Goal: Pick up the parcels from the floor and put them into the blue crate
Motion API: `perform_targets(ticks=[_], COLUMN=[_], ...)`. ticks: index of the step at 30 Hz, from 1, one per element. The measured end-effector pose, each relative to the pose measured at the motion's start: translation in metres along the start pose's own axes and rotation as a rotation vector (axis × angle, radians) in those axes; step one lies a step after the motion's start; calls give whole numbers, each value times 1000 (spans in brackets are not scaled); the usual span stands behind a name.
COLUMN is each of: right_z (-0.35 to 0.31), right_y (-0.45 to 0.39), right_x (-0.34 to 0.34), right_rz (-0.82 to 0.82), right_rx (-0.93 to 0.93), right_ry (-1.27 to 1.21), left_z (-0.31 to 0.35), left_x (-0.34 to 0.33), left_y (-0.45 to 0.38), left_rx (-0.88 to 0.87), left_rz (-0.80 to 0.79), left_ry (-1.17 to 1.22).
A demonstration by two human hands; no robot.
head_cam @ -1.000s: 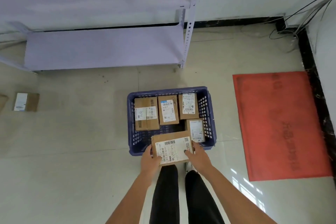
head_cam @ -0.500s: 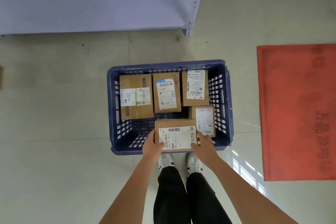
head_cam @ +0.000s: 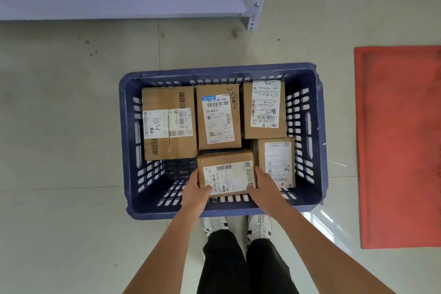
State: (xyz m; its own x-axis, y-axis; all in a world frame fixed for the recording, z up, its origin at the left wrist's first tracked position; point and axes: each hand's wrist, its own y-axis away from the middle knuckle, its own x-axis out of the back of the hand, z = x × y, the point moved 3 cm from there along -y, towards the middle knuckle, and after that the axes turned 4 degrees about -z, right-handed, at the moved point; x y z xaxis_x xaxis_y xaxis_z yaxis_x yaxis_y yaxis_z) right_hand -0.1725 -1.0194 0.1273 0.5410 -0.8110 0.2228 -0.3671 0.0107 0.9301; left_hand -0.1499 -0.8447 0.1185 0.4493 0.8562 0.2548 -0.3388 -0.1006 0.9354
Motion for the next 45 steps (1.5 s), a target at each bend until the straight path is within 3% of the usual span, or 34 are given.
perform_targets(ticks=[9,21,28,32,37,45], right_z=[2,-10,-12,-18,-31,-36], right_y=[-66,-104,-79,-54,9,213], right_x=[-23,-30,-34,-31,-25,-16], right_rz=[-28,26,99,114,140,145], right_rx=[-28,-195,-301,-227,-139,-183], right_ry=[149,6,-98,-118,-272,-424], left_z=[-14,-16,-24,-13,8,1], left_x=[-15,-22,-27,-21,-9,19], left_y=[-78,-117,-102,-71,4,193], left_rx=[-5,-8,16,6,-23,16], left_rz=[-5,-32,-46,18,-51,-70], left_ry=[-72,-102,14,-48,-20,175])
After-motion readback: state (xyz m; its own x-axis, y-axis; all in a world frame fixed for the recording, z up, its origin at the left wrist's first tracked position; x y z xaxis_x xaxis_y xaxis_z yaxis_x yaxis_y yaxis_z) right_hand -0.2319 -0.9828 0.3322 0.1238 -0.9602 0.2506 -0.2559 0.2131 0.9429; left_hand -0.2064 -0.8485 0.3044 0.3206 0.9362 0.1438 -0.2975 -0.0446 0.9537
